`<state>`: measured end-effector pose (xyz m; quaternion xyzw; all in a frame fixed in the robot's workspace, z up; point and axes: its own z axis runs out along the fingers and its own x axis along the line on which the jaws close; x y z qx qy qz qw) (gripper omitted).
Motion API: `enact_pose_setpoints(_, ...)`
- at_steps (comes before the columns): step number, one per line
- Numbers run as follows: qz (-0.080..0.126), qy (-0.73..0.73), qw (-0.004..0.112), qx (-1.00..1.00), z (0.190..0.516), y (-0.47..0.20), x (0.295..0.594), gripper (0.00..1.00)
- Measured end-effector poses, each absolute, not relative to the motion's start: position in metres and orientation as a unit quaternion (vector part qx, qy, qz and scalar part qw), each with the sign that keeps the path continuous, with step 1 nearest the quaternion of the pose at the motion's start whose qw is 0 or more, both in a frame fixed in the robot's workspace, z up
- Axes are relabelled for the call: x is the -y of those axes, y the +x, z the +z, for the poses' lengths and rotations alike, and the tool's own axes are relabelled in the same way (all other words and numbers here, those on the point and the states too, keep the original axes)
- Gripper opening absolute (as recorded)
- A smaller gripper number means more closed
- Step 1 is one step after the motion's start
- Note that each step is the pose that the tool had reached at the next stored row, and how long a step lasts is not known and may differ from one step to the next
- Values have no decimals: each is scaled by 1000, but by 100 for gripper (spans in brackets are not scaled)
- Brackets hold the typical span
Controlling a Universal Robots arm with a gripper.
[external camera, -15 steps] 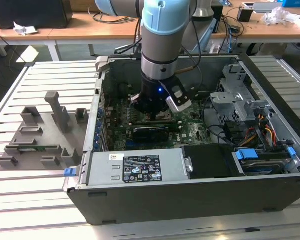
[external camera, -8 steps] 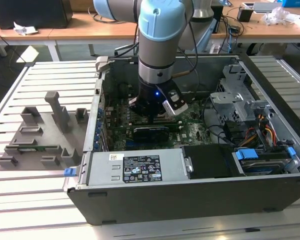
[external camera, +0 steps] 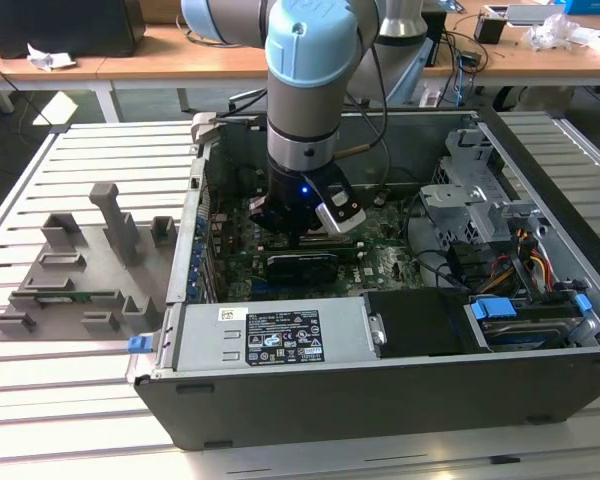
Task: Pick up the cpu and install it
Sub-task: 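Install the second cpu locking lever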
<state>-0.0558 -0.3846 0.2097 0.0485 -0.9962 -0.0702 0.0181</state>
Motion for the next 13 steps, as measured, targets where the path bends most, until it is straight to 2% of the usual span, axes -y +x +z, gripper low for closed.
enact_pose_setpoints(8,-73,49,18,996,200,-59,379,11)
enact_pose_setpoints(13,-75,49,12,996,205,-62,381,11)
